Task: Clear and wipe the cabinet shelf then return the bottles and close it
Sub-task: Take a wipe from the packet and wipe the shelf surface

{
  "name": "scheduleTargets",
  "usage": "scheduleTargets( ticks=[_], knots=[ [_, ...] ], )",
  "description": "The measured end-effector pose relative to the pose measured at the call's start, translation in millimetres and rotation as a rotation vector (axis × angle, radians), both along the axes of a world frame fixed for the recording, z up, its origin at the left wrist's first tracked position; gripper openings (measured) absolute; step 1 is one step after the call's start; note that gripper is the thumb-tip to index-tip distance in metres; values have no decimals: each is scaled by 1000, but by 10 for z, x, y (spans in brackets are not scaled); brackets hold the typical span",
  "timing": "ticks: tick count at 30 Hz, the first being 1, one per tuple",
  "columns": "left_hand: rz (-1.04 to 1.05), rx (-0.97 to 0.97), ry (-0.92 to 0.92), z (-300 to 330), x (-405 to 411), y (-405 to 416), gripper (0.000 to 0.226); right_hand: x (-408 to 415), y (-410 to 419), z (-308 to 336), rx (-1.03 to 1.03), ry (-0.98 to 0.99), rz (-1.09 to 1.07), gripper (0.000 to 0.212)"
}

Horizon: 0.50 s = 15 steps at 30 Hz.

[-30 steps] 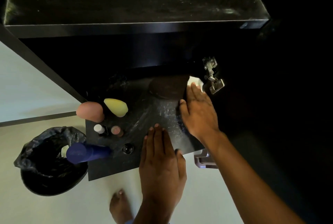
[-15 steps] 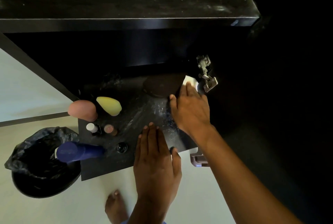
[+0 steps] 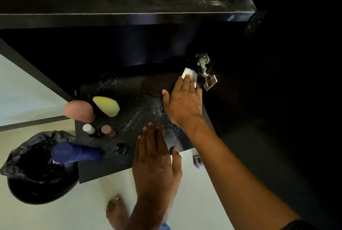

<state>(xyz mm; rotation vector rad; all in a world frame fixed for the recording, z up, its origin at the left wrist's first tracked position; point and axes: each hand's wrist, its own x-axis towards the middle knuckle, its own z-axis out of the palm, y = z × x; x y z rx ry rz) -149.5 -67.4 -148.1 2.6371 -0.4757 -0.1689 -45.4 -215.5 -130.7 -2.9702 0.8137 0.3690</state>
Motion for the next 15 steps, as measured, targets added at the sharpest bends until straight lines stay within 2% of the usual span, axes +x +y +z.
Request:
scheduleTargets(
  ticks=[7,15],
  knots=[
    [7,-17,-4,-32,-12,-17,76,-628,-125,-120,87,-144,55,71],
    [-33,-40,-69,-98,-22,51,77,-923,-48,-85,28,-104,11,75]
  ],
)
